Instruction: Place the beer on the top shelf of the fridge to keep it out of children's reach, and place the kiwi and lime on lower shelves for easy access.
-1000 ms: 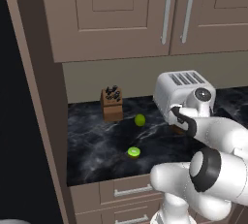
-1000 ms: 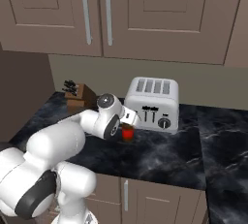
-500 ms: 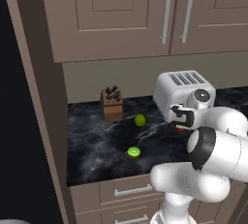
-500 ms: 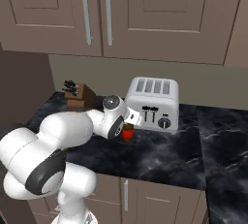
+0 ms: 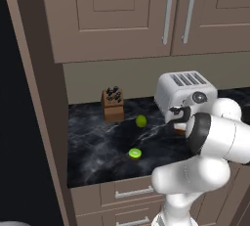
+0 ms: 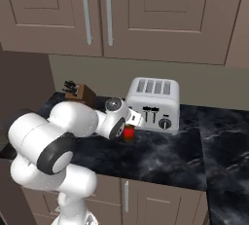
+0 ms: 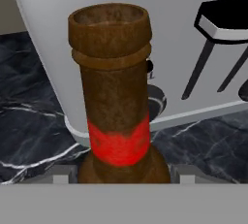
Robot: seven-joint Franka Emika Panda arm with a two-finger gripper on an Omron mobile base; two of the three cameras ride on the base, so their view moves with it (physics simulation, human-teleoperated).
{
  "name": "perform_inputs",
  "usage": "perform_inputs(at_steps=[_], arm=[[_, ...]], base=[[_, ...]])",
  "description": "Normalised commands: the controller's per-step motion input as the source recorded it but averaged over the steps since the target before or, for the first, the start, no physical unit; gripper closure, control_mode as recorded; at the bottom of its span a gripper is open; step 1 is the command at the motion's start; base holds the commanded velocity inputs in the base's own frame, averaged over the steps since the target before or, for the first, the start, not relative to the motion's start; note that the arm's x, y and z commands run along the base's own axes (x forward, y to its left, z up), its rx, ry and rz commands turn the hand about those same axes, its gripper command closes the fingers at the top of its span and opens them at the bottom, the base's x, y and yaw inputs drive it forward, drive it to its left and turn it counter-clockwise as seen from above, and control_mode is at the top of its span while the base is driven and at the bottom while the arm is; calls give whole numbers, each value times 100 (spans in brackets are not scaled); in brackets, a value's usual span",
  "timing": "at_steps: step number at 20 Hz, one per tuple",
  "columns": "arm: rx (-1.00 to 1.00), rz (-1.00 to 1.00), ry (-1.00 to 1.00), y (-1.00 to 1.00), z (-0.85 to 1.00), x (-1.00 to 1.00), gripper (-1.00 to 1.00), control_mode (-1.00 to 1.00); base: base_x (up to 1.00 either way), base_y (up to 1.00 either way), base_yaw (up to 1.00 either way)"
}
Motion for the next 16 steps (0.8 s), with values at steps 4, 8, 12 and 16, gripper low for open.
perform_inputs(at_steps=[4,8,12,16], arm=[[0,0,0,0,-13,15,100,-100],[0,0,0,0,0,2,100,-100],[0,2,0,0,28,-29,100,-100],[0,5,-2,0,86,-45,100,-100]], base=[[0,0,0],[0,0,0],[0,0,0],[0,0,0]])
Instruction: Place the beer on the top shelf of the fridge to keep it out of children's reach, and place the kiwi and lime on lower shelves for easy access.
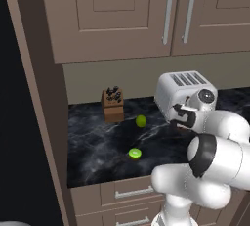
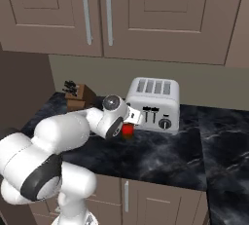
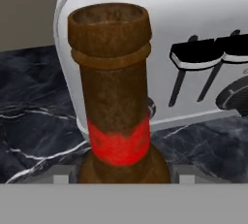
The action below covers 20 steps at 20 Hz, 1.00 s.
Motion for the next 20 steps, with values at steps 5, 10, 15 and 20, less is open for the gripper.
perform_inputs(at_steps=[5,10,15,20], arm=[[0,11,-4,0,95,-57,100,-100],[-5,13,-11,17,70,-65,100,-100],[-10,7,-14,34,65,-64,100,-100],[-10,7,-12,35,61,-74,100,-100]], base=[[0,0,0],[0,0,0],[0,0,0],[0,0,0]])
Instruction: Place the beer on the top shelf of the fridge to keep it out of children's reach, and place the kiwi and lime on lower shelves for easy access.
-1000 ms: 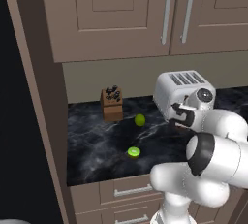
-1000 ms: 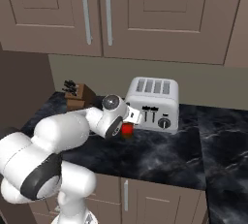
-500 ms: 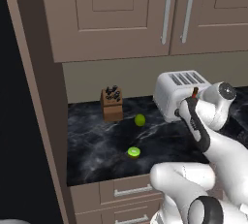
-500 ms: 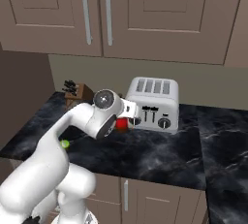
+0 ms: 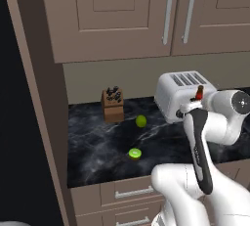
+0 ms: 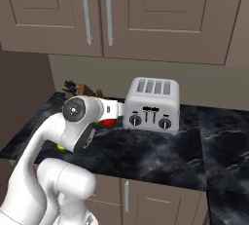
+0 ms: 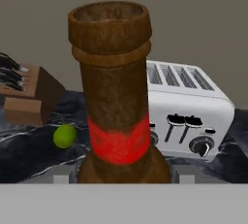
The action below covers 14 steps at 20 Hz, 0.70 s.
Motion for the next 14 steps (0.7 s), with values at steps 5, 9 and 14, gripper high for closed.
perform_inputs(at_steps=[5,9,14], arm=[[-7,9,-5,23,53,-70,100,-100],[-7,10,0,25,39,-66,100,-100],[-11,9,0,41,26,-61,100,-100]], base=[[0,0,0],[0,0,0],[0,0,0]])
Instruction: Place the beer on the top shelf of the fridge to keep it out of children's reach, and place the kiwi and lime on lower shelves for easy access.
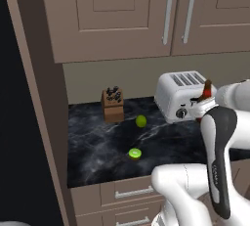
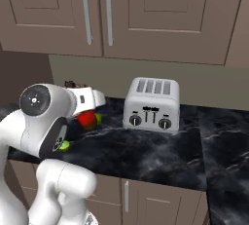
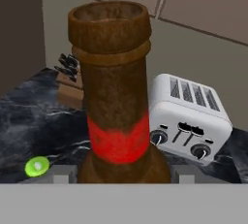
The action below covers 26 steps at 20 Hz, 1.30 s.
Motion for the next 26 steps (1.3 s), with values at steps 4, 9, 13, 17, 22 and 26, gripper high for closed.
perform_inputs(at_steps=[4,9,13,17,22,26], arm=[[-12,10,0,47,9,-62,100,-100],[-4,2,-2,9,15,-33,100,-100],[0,0,0,0,0,0,100,100],[0,0,0,0,0,0,100,100],[0,0,0,0,0,0,100,100],[0,0,0,0,0,0,100,100]], base=[[0,0,0],[0,0,0],[-80,2,2],[-95,12,5],[-96,34,7],[-87,49,9]])
